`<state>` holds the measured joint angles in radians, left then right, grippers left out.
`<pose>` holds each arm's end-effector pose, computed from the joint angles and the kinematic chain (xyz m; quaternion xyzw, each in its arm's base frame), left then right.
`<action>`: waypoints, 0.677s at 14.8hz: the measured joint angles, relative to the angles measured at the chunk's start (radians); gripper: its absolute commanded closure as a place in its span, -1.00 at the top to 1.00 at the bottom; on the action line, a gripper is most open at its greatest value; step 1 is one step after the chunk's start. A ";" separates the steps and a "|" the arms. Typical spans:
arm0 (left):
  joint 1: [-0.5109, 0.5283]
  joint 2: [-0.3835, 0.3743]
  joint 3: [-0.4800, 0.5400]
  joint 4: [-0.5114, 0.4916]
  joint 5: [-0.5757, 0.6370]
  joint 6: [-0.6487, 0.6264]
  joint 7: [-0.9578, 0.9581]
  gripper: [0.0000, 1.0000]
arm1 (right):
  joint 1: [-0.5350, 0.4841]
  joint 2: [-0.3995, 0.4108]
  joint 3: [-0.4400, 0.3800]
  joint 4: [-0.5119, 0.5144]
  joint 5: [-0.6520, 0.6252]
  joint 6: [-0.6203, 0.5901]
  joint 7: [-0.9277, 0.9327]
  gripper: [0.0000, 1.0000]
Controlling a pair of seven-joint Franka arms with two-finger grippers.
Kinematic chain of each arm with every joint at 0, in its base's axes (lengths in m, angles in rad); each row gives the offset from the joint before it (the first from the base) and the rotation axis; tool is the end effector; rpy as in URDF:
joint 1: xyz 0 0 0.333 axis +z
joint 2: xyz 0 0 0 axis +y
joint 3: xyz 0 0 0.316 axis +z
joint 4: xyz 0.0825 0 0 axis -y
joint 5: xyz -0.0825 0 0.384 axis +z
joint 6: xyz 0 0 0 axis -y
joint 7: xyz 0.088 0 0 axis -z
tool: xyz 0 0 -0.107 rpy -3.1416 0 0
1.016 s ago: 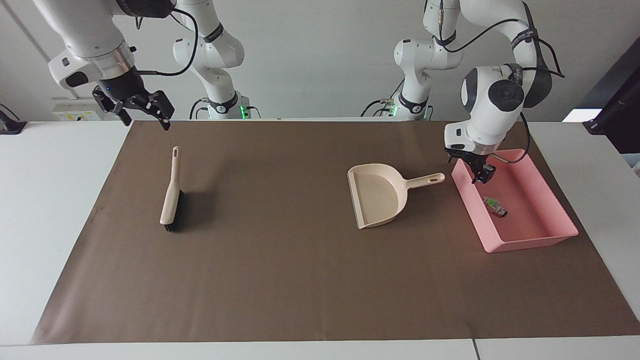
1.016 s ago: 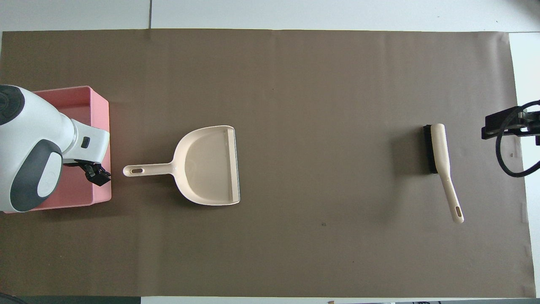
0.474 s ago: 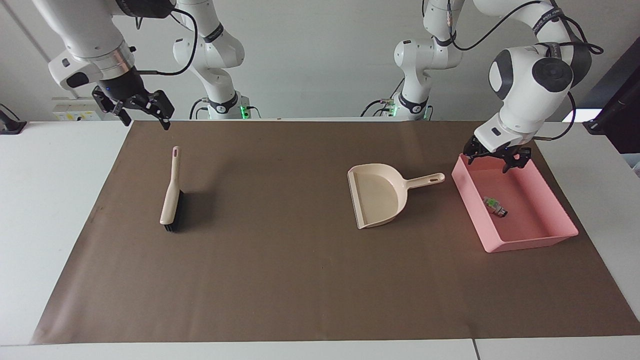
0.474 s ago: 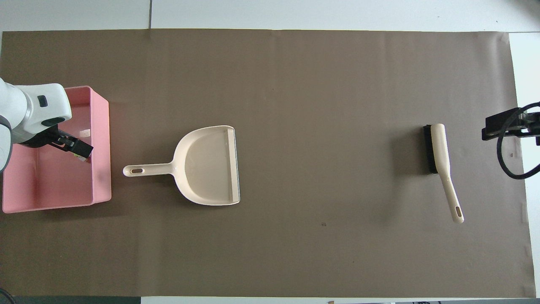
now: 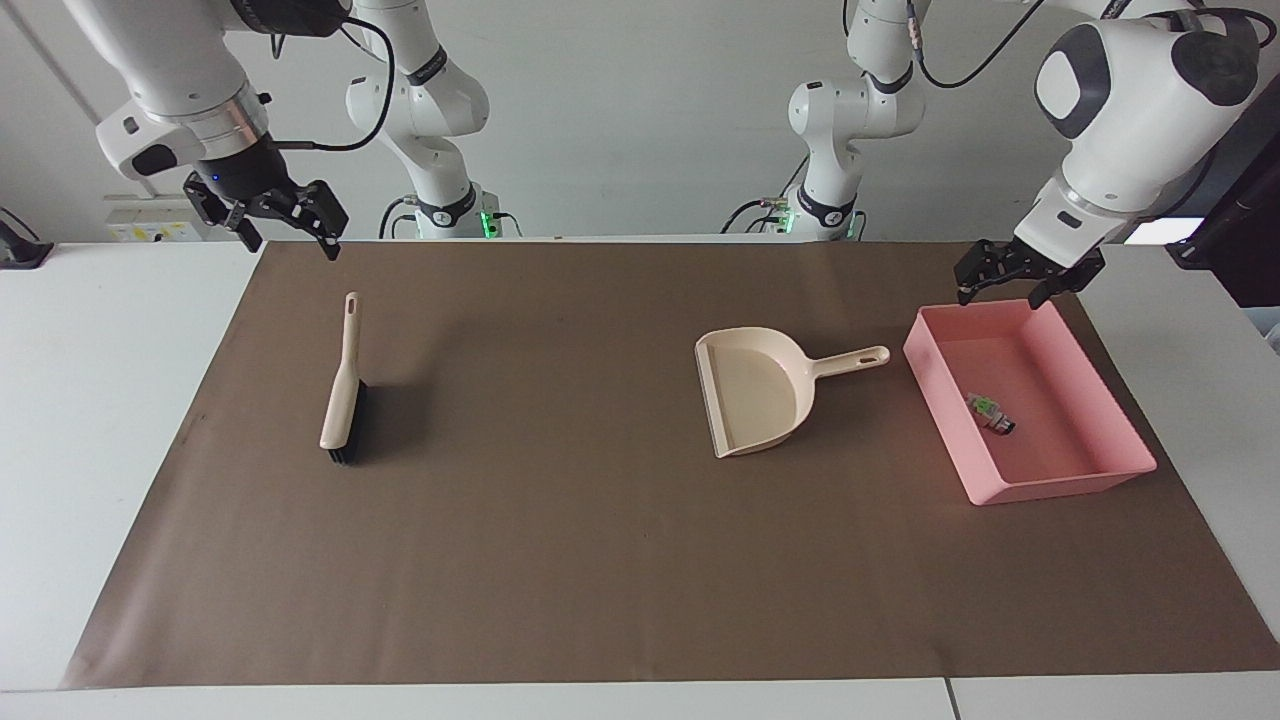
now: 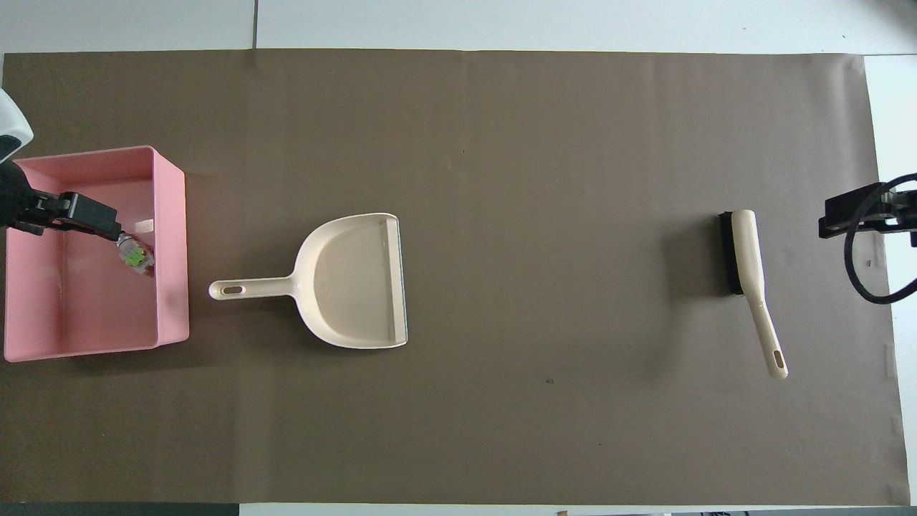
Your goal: Clean e-waste and dump in bin
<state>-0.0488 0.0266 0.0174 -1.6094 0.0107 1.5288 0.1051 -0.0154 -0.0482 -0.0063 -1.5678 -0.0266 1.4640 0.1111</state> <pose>0.5552 -0.0164 0.5882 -0.9962 0.0682 0.0537 0.0036 0.5282 -0.0146 0.6430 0.9973 -0.0674 -0.0272 0.0143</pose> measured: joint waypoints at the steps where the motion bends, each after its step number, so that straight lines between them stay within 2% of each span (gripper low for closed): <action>1: 0.005 -0.005 0.000 0.009 0.000 -0.023 -0.014 0.96 | 0.000 0.000 0.000 0.000 0.000 0.000 0.000 0.99; 10: 0.021 -0.076 0.004 -0.045 0.000 -0.055 -0.041 0.96 | -0.003 0.000 -0.002 0.000 0.000 0.002 0.000 0.99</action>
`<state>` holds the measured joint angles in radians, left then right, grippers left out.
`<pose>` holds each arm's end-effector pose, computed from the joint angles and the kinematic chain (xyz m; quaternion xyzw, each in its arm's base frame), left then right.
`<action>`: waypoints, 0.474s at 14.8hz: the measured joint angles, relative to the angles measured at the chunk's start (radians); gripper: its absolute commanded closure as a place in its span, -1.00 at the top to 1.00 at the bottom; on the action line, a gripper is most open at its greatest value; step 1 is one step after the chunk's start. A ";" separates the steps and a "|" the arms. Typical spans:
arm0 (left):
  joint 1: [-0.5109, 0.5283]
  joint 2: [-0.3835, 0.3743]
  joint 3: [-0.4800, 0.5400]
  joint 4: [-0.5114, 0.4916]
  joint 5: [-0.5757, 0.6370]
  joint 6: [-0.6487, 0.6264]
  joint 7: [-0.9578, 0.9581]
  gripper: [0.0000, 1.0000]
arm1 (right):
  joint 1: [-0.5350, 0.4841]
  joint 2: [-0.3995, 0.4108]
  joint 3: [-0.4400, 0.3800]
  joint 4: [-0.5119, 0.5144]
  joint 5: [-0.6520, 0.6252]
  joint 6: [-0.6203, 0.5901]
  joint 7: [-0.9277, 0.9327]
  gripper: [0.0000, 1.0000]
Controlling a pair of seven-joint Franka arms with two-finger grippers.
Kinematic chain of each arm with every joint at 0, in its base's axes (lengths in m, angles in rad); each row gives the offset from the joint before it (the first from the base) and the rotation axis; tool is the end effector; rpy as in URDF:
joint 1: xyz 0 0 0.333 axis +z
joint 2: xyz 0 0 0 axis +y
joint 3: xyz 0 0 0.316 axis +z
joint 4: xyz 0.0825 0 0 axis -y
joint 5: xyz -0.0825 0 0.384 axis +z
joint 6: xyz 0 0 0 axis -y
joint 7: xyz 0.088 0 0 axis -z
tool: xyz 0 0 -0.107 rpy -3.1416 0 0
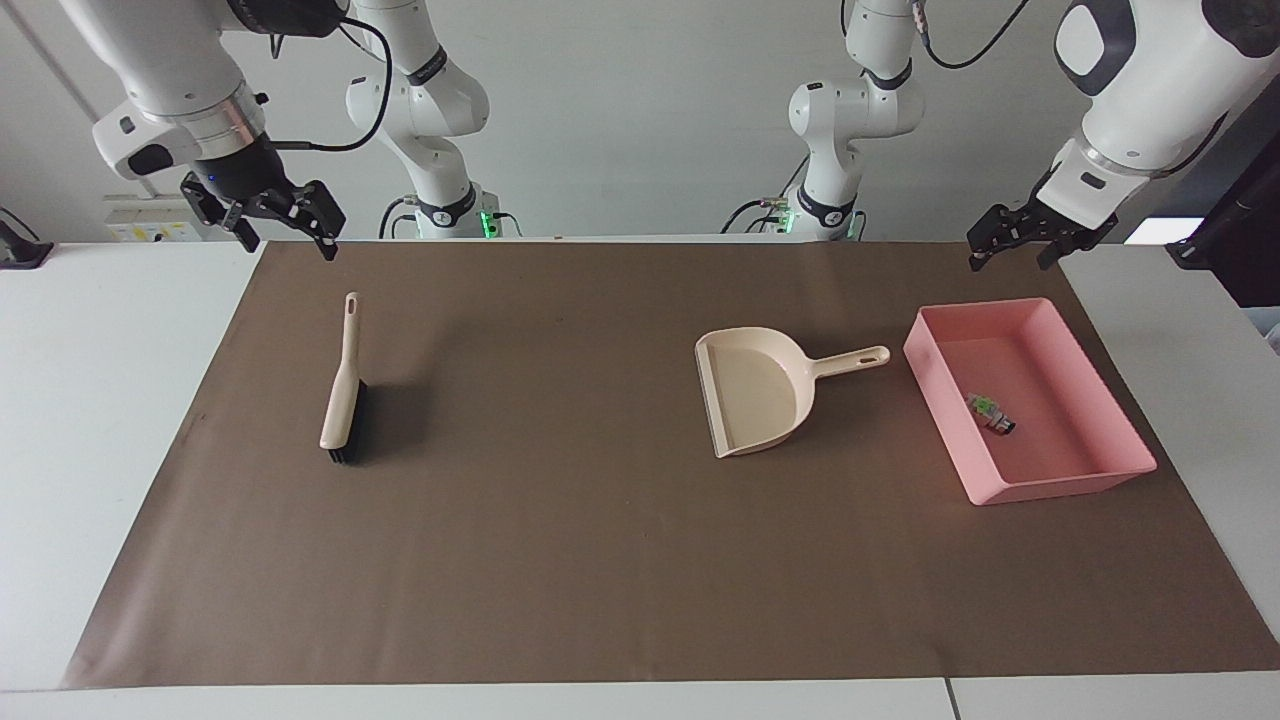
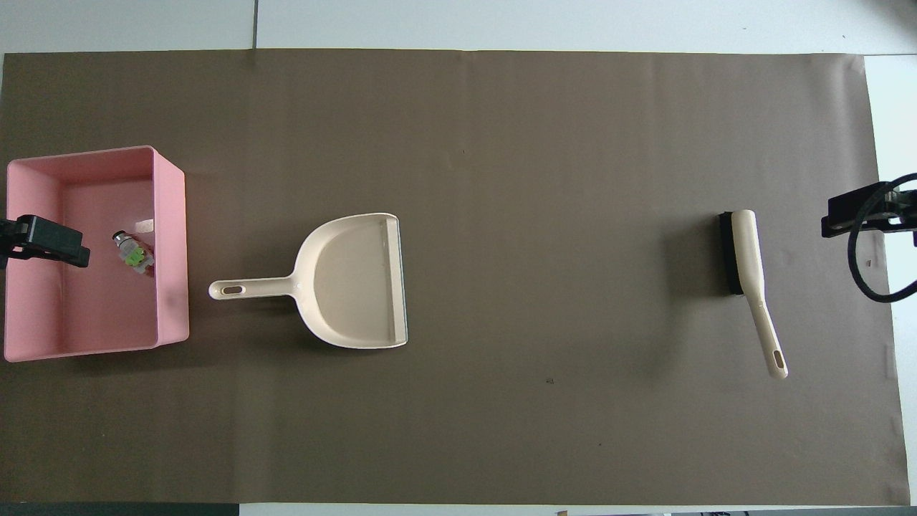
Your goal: Clean e-waste and dump in bin
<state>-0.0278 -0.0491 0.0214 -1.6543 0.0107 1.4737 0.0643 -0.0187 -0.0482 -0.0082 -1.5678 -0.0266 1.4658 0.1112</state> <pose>0.5267 -0.0019 0.6043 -0.9972 0.0351 0.0658 0.0029 0.5283 -0.0174 0.6431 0.9971 -0.0700 -0.0263 0.0142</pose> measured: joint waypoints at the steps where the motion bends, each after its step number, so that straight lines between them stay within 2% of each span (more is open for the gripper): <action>1: 0.001 -0.003 0.000 -0.003 0.000 0.000 0.000 0.96 | 0.000 0.000 0.000 0.000 0.000 0.000 0.000 0.99; 7: 0.010 -0.004 0.000 -0.003 0.002 0.002 -0.001 0.96 | 0.000 0.000 0.000 0.000 0.000 0.000 0.000 0.99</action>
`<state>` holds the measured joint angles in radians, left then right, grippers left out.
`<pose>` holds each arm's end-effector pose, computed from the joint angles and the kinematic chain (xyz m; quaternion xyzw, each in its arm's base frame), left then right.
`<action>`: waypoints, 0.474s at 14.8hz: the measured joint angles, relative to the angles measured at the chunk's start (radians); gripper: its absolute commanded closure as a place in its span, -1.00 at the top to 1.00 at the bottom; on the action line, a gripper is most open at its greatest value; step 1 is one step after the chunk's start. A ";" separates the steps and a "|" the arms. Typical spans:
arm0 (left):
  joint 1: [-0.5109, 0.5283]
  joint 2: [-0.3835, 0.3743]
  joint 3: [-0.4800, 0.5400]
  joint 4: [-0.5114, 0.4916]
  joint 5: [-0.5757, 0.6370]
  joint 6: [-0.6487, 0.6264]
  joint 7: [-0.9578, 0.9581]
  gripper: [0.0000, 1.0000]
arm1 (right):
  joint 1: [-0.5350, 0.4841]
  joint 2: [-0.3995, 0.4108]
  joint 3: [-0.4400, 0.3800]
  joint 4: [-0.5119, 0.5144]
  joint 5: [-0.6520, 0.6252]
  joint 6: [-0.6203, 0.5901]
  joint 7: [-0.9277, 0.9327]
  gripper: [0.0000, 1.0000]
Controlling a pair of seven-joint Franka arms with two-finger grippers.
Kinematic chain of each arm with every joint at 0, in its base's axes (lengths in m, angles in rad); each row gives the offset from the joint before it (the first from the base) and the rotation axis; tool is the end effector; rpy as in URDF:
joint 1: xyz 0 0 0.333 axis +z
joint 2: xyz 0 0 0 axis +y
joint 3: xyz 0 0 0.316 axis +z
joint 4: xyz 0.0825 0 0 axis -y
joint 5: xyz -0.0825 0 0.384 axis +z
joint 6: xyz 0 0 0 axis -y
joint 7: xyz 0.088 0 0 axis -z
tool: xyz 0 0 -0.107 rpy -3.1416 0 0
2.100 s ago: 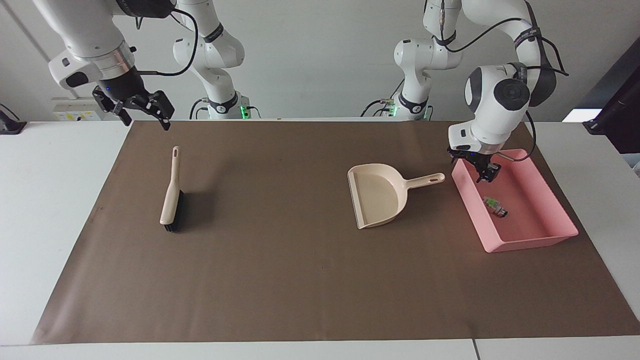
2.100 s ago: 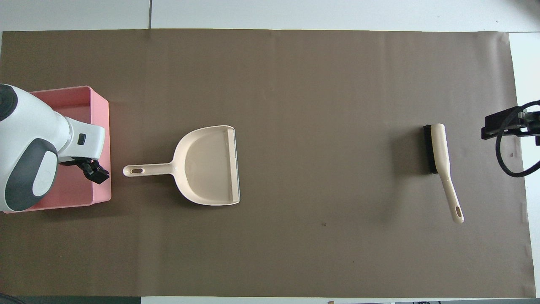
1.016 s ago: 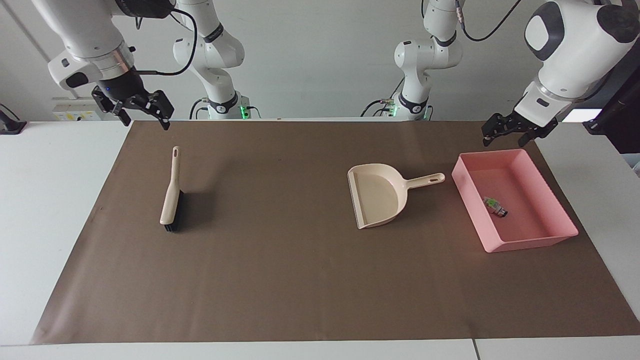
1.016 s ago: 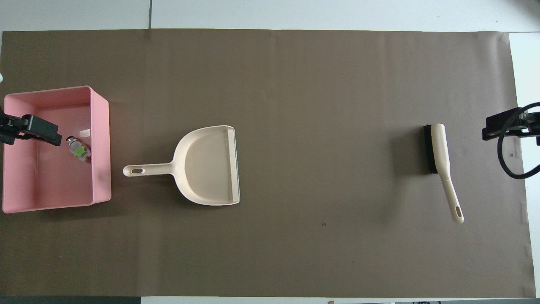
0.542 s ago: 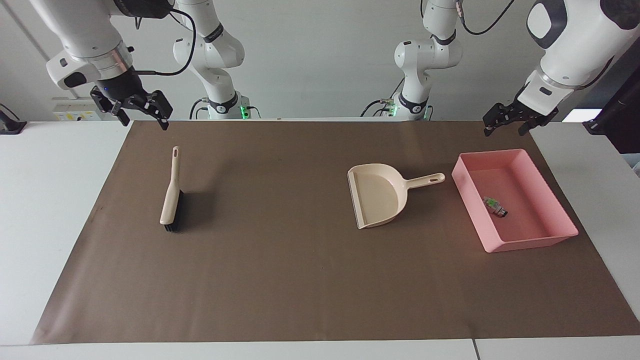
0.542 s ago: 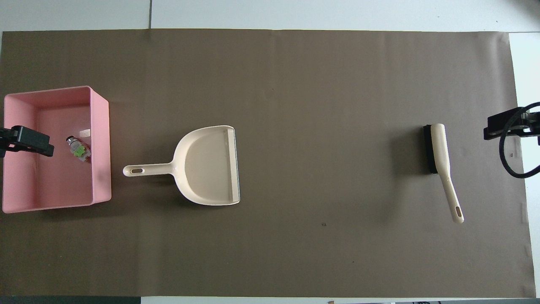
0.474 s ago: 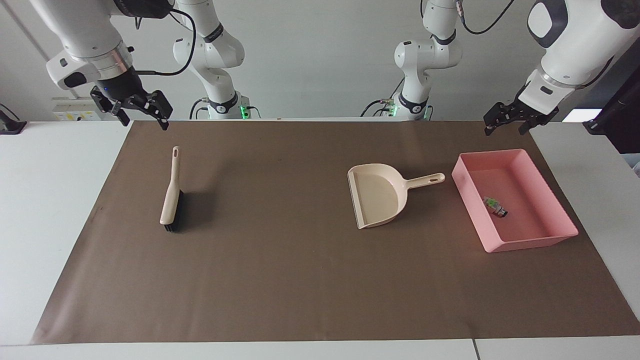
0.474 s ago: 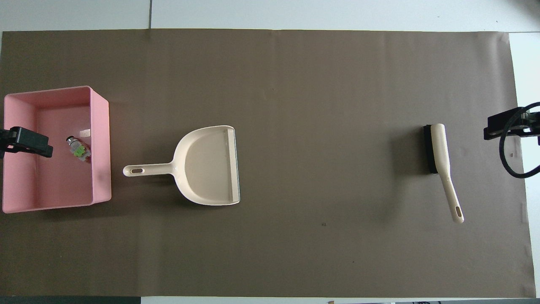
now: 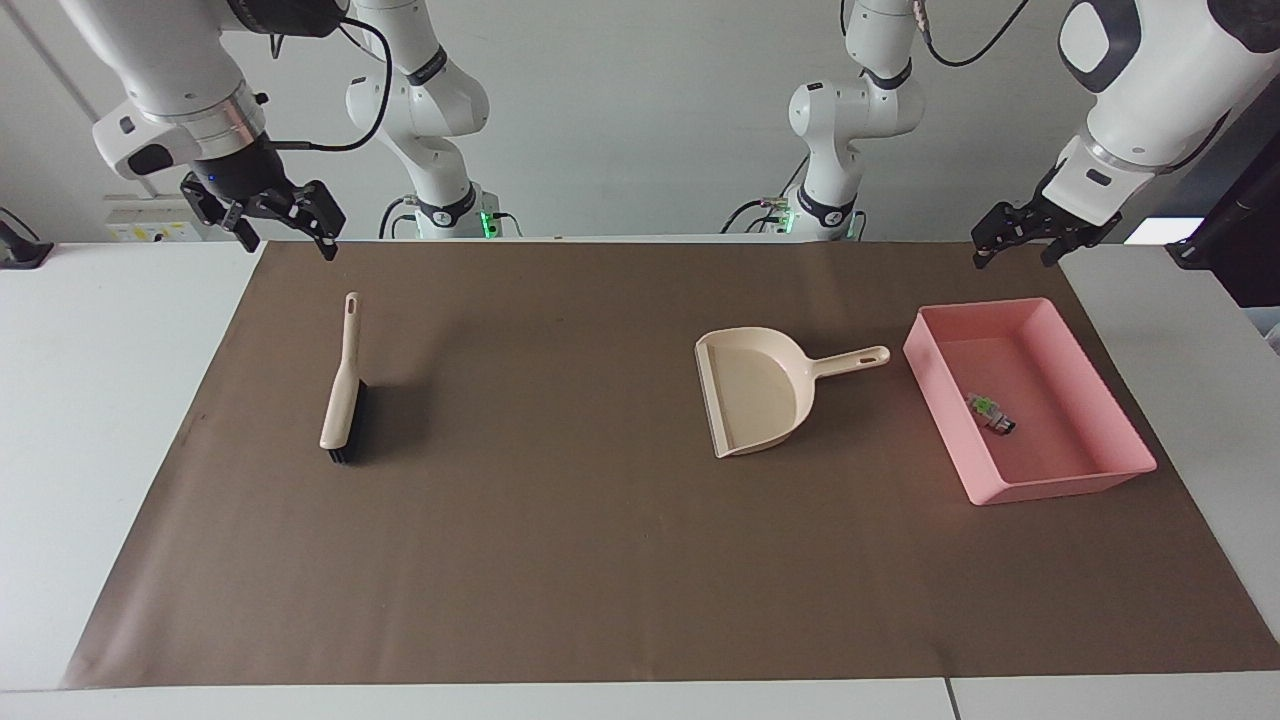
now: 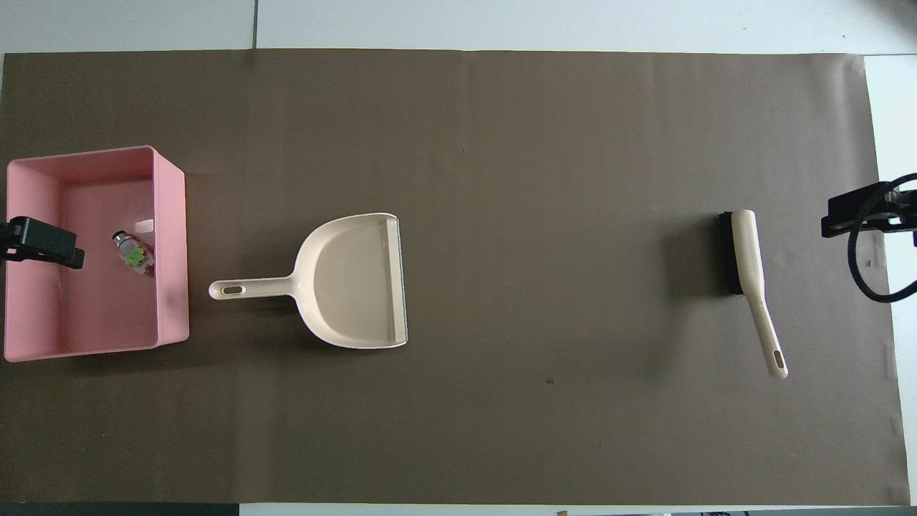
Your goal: Clean e-waste and dump in bin
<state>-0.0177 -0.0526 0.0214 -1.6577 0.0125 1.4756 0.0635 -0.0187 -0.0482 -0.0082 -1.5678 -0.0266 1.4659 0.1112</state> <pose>0.5258 0.0037 0.6047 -0.9974 0.0297 0.0649 0.0035 0.5283 -0.0174 0.6431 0.9971 -0.0700 -0.0263 0.0142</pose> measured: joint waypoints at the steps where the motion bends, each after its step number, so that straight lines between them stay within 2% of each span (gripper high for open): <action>1: 0.000 0.000 0.000 -0.001 0.000 0.000 0.000 0.96 | 0.000 0.000 0.000 0.000 0.000 0.000 0.000 0.99; 7: 0.000 0.000 0.000 -0.010 0.000 0.000 0.000 0.96 | 0.000 0.000 -0.001 0.000 0.000 0.000 0.000 0.99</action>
